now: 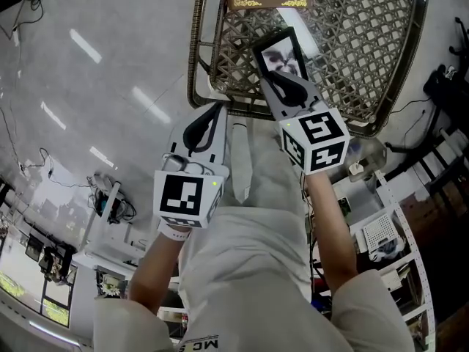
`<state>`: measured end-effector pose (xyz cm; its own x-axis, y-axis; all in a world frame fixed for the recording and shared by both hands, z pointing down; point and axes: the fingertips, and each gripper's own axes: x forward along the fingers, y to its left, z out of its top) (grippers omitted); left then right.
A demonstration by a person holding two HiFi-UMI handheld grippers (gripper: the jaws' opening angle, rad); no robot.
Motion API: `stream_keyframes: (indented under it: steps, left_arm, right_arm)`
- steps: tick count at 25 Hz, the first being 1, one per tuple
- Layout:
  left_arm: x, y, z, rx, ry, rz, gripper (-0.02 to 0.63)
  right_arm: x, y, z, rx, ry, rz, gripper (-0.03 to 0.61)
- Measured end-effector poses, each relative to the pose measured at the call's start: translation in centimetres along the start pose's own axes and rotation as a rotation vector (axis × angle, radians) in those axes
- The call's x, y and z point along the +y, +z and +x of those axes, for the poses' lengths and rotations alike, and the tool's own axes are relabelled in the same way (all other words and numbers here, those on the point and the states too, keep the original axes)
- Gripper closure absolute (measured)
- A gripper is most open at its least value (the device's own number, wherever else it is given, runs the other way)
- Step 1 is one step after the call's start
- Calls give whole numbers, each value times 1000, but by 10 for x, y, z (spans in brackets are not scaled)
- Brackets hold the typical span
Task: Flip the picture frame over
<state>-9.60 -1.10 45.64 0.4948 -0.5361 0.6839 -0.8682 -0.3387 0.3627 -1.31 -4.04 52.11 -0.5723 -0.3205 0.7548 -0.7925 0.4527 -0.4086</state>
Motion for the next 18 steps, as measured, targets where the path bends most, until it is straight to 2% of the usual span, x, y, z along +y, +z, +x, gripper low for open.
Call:
stream_keyframes:
  steps: [9, 13, 18]
  left_arm:
    - [-11, -4, 8, 20, 1, 15, 592]
    - [-19, -4, 13, 28, 2, 24, 592]
    - [-32, -5, 22, 35, 2, 37, 592]
  right_arm:
    - [-3, 22, -16, -173, 364, 409, 502]
    - [-10, 32, -26, -244, 515, 536, 502]
    - [-23, 34, -34, -302, 625, 640, 502]
